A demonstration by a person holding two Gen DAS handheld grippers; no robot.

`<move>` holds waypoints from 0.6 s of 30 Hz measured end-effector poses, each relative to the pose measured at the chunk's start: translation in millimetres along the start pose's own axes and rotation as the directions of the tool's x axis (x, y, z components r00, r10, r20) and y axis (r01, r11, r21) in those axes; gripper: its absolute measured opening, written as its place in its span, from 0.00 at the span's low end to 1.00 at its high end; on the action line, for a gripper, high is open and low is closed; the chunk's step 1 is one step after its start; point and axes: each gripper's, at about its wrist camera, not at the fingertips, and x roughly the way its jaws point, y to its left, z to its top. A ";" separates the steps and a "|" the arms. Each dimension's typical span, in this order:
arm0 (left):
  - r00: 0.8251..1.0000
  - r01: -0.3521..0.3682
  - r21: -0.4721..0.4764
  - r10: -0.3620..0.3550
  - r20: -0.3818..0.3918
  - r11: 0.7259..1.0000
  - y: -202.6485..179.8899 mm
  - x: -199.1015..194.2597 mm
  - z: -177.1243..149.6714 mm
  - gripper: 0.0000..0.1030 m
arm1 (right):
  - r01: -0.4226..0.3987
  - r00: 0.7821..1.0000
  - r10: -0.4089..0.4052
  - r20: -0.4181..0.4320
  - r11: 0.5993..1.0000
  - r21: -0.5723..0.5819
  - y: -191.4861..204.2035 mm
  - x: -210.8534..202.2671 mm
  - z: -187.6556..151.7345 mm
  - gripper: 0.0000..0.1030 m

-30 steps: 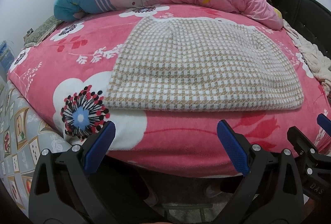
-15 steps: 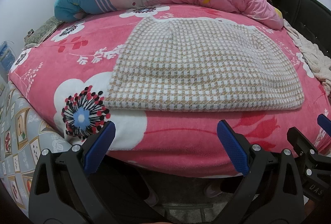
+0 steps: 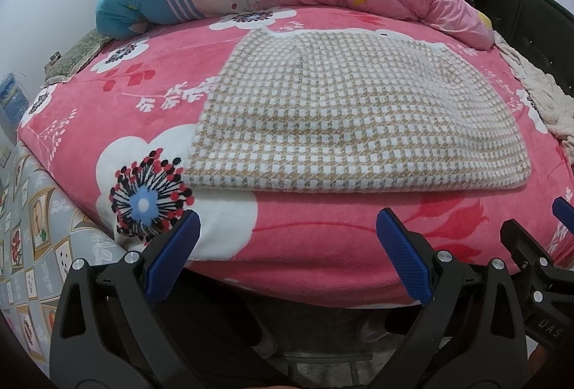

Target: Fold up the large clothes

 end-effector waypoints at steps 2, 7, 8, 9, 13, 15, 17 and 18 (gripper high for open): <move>1.000 0.000 0.001 0.000 0.000 1.000 0.2 0.8 1.0 0.92 | -0.001 1.000 0.001 0.000 1.000 -0.001 -0.3 0.2 0.3 0.94; 1.000 -0.001 0.002 0.001 -0.002 1.000 -0.2 0.3 0.4 0.92 | 0.000 1.000 0.000 -0.002 1.000 -0.002 -0.6 0.2 0.1 0.94; 1.000 -0.001 0.002 0.001 -0.001 1.000 -0.2 0.2 0.5 0.92 | -0.001 1.000 0.001 -0.002 1.000 -0.001 -0.4 0.6 -0.2 0.94; 1.000 0.001 0.001 -0.001 -0.001 1.000 -0.1 0.8 1.2 0.92 | -0.001 1.000 0.001 -0.003 1.000 0.000 -0.6 0.5 -0.4 0.94; 1.000 0.001 0.002 -0.001 -0.001 1.000 -0.6 1.0 2.3 0.92 | 0.001 1.000 -0.001 -0.002 1.000 0.000 -0.5 0.4 -0.4 0.94; 1.000 0.001 0.003 -0.001 -0.002 1.000 -0.1 -0.1 2.8 0.92 | 0.000 1.000 0.000 -0.003 1.000 -0.001 -0.8 1.4 -0.2 0.94; 1.000 -0.001 0.003 0.001 -0.002 1.000 -0.9 0.0 2.7 0.92 | 0.002 1.000 -0.002 -0.002 1.000 -0.001 -0.5 1.3 -0.2 0.94; 1.000 -0.001 0.003 0.001 -0.001 1.000 -0.5 -0.3 2.4 0.92 | 0.001 1.000 -0.001 -0.001 1.000 -0.001 -0.7 1.2 -0.4 0.94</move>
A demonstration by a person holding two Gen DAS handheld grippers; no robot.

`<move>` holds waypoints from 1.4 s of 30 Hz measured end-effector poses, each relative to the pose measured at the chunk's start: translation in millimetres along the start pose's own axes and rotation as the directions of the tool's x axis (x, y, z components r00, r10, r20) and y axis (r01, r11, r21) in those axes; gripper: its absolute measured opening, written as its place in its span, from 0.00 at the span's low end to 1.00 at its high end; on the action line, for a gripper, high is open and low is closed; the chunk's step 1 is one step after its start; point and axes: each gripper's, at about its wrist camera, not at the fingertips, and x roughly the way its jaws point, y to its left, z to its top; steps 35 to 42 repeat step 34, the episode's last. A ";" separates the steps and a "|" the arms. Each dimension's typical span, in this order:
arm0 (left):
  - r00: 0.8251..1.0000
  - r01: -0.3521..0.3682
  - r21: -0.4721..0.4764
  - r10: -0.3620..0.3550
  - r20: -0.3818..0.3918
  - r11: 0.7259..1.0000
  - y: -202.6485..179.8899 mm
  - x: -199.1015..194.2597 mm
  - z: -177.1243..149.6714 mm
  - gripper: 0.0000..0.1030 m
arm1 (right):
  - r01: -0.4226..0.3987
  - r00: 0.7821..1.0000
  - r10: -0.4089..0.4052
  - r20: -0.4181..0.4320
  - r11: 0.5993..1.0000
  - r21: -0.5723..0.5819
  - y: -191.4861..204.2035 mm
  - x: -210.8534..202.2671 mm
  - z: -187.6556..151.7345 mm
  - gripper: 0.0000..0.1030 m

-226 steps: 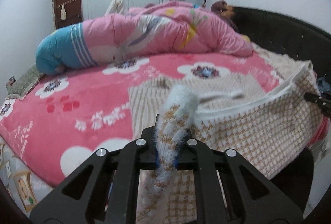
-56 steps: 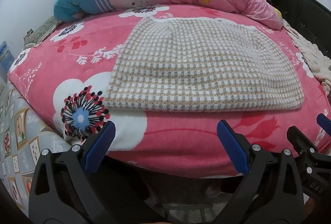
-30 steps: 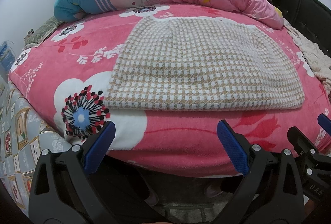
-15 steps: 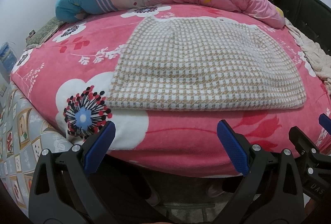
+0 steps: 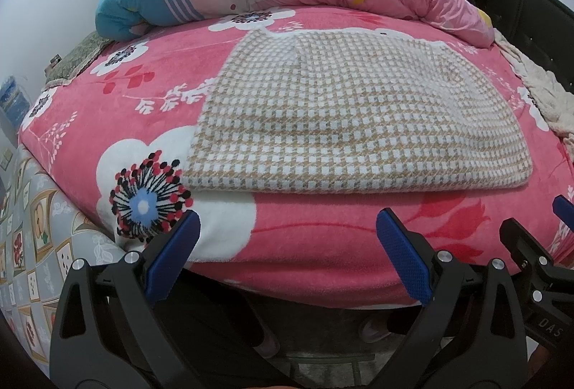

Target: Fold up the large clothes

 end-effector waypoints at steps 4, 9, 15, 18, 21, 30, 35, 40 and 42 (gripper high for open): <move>1.000 0.000 0.000 0.000 0.000 1.000 0.2 -0.1 -0.3 0.92 | -0.001 1.000 0.001 -0.001 1.000 0.002 0.8 -0.4 -0.2 0.94; 1.000 -0.001 0.000 0.001 0.001 1.000 0.2 0.5 0.6 0.92 | -0.006 1.000 0.006 -0.001 1.000 -0.004 -0.2 1.6 0.6 0.94; 1.000 0.000 0.000 0.000 0.000 1.000 0.3 0.5 0.6 0.92 | -0.006 1.000 0.006 -0.002 1.000 -0.004 0.1 1.2 1.3 0.94; 1.000 0.000 0.001 0.000 0.000 1.000 0.6 -0.1 0.2 0.92 | -0.006 1.000 0.006 -0.003 1.000 -0.004 -0.1 1.2 1.4 0.94; 1.000 0.000 0.000 0.000 0.000 1.000 0.1 -0.1 0.4 0.92 | -0.006 1.000 0.006 -0.002 1.000 -0.005 -0.1 1.1 1.3 0.94; 1.000 0.003 0.000 -0.003 -0.006 1.000 0.4 0.3 0.3 0.92 | -0.006 1.000 0.006 -0.003 1.000 -0.009 0.3 0.7 1.2 0.94; 1.000 0.003 0.000 -0.003 -0.008 1.000 0.2 1.2 0.4 0.92 | -0.006 1.000 0.006 -0.003 1.000 -0.008 0.5 0.8 1.0 0.94; 1.000 0.003 0.000 -0.003 -0.008 1.000 0.2 1.2 0.4 0.92 | -0.006 1.000 0.006 -0.003 1.000 -0.008 0.5 0.8 1.0 0.94; 1.000 0.003 0.000 -0.003 -0.008 1.000 0.2 1.2 0.4 0.92 | -0.006 1.000 0.006 -0.003 1.000 -0.008 0.5 0.8 1.0 0.94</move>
